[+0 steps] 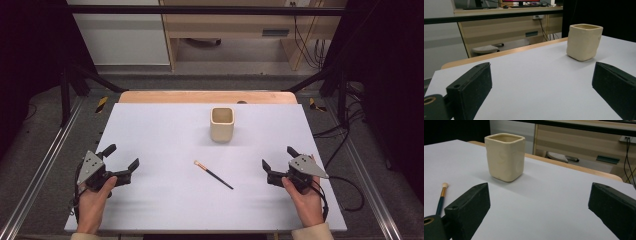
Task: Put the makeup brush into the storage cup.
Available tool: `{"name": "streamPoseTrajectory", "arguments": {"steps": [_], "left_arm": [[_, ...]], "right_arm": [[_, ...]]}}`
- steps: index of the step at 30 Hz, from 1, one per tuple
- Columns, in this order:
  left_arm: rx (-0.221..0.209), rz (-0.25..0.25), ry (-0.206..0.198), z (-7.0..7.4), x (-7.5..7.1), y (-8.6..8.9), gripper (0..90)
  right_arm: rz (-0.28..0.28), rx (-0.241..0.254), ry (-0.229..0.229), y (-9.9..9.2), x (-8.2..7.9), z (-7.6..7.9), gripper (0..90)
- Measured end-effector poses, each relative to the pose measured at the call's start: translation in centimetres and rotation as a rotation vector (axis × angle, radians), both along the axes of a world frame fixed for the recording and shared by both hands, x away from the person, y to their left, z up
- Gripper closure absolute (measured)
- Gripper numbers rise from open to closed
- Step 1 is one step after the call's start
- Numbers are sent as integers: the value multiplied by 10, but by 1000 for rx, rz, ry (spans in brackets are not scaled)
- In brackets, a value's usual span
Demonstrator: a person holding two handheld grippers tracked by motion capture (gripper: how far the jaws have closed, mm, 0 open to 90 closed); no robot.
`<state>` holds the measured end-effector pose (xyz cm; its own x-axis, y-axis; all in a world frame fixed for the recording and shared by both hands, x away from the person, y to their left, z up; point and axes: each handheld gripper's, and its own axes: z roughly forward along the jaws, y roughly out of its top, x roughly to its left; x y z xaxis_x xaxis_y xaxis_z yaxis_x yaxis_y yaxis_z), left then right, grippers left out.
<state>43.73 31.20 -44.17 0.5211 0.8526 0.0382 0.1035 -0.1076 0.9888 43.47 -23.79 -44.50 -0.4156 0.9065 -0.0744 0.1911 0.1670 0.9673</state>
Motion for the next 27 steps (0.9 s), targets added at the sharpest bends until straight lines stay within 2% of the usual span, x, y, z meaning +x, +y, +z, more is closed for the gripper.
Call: {"name": "streamPoseTrajectory", "arguments": {"steps": [3, 9, 15, 19, 27], "left_arm": [[-4, -10, -10, 1, -1, 1, 20], [-5, -14, -23, 3, -3, 1, 18], [-1, -19, -29, 4, -5, 0, 18], [-1, -20, -32, 4, -5, 1, 17], [2, -17, -31, 4, -5, 3, 17]], "right_arm": [[-6, -9, 3, -1, 0, 0, 37], [4, -16, -31, 0, -2, 1, 40], [30, 40, -14, 1, -5, 4, 43], [55, 22, 8, 4, -9, 6, 35], [106, -20, 10, 14, -13, 5, 32]]}}
